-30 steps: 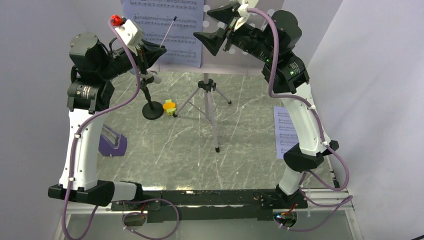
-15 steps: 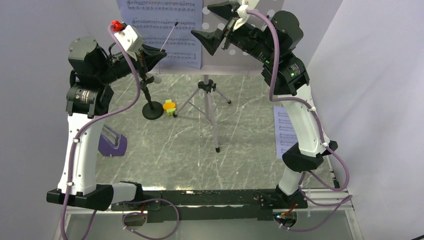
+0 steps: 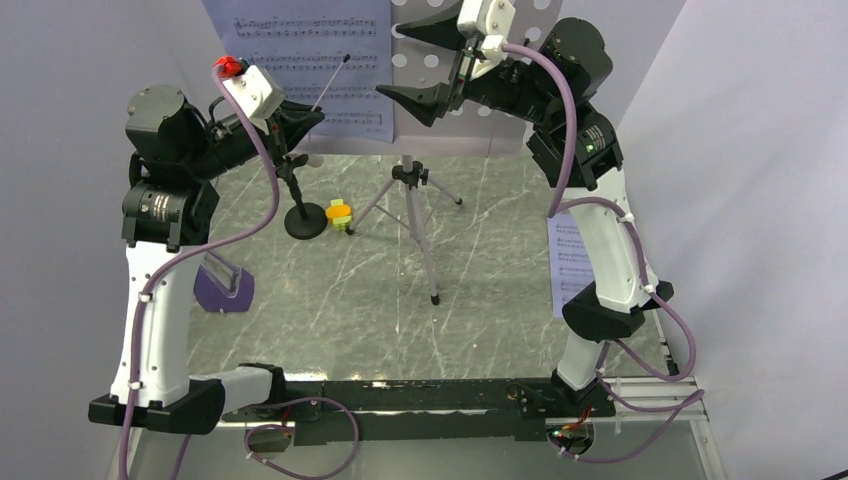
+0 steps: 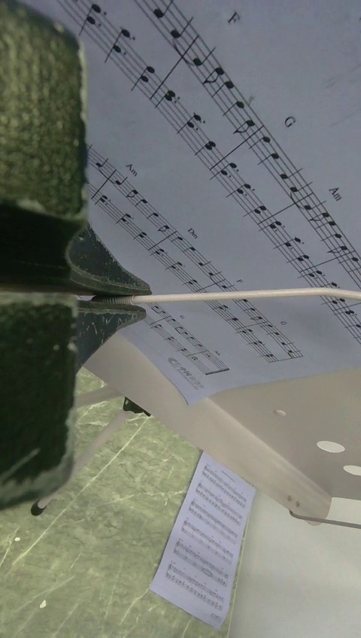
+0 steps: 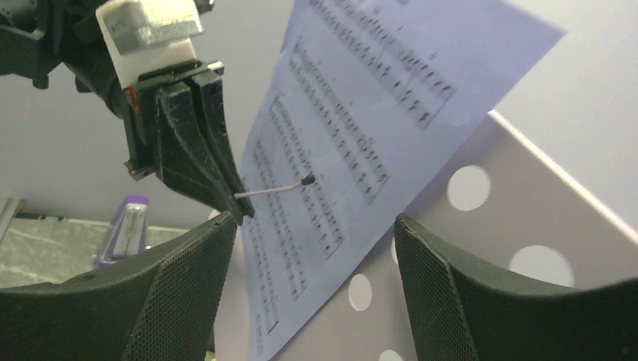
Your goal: Pack up the instrument practice props
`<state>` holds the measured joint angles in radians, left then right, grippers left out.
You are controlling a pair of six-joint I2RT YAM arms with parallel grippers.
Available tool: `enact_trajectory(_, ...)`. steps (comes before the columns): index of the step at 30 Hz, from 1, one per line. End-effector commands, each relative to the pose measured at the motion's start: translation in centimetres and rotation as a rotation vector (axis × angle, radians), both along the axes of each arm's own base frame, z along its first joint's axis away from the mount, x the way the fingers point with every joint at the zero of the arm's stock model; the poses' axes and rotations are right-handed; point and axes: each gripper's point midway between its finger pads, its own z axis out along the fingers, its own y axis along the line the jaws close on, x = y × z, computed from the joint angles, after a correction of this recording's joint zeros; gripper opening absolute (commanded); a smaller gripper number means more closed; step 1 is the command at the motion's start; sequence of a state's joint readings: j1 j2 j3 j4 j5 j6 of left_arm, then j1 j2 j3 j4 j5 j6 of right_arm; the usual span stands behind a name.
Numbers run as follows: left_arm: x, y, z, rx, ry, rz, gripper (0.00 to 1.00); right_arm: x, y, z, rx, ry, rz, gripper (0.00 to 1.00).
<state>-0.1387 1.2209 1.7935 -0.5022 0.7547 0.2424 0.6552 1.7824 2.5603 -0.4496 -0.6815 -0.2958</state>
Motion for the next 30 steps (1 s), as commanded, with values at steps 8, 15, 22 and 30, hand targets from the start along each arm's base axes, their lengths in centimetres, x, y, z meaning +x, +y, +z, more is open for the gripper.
enact_trajectory(8, -0.2, -0.2, 3.1, -0.013, -0.084, -0.020, 0.01, 0.3, -3.3, 8.6, 0.259, -0.188, -0.177, 0.89)
enact_trajectory(15, 0.1, -0.3, 3.1, -0.020, -0.079, -0.021, 0.01, -1.2, -0.4, 8.0, 0.241, -0.230, -0.079, 0.93)
enact_trajectory(22, 0.1, -0.2, 3.3, -0.027, -0.081, -0.014, 0.01, -2.2, 0.3, 7.1, 0.197, -0.233, -0.039, 0.74)
enact_trajectory(30, 0.3, 0.0, 3.6, -0.039, -0.085, 0.000, 0.01, -3.0, 0.7, 6.7, 0.176, -0.243, 0.005, 0.33)
